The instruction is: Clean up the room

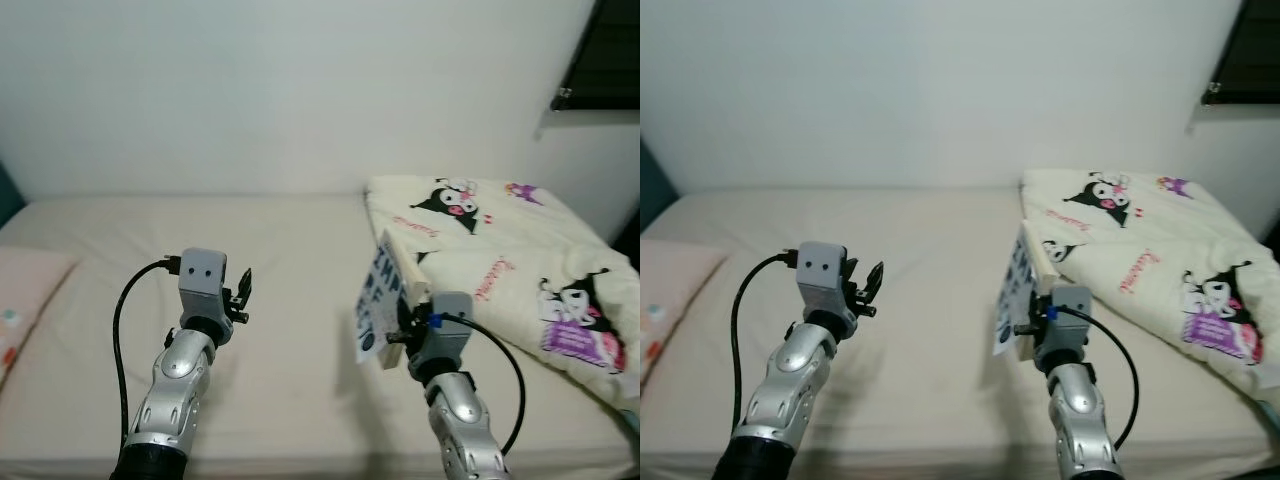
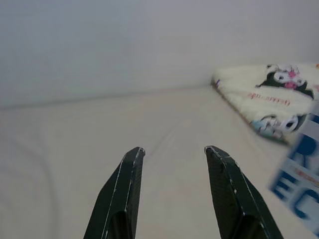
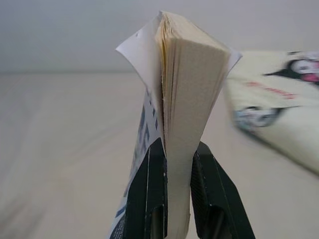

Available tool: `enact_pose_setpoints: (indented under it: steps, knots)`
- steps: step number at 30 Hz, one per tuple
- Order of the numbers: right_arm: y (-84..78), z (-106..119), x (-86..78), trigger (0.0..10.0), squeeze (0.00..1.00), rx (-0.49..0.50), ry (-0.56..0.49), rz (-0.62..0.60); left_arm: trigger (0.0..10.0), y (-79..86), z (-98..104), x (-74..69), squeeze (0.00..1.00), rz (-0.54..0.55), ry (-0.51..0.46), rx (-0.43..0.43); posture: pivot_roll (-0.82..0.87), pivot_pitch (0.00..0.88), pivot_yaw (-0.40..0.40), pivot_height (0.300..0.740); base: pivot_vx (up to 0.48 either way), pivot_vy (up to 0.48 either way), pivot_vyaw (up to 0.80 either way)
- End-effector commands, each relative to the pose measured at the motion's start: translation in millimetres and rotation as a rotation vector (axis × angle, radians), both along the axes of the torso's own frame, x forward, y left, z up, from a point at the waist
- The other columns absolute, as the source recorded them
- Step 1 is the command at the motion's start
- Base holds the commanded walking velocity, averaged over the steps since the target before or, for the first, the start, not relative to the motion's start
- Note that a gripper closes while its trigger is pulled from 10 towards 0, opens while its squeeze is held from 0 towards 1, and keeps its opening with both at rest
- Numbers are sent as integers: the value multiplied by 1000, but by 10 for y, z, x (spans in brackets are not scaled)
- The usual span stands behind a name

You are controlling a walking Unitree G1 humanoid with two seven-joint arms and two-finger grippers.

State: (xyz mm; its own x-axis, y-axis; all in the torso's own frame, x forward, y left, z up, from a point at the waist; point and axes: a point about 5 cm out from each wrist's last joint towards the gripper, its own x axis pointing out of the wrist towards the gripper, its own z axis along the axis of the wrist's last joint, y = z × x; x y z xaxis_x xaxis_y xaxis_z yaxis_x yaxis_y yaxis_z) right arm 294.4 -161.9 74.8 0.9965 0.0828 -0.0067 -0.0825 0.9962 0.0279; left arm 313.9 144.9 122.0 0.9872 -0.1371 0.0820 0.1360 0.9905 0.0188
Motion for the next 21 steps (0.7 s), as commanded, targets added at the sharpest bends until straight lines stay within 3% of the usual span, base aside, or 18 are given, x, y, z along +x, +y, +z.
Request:
enact_pose_setpoints:
  steps: [1,21]
  knots:
    - [16,74,36,10000,0,6,-38,4,10000,36,-6,0,0,9,5,6,17,0,-10,740,0,330,0]
    - [60,45,25,10000,0,20,-32,6,10000,53,-4,-11,0,-1,6,20,32,0,-3,740,0,331,0]
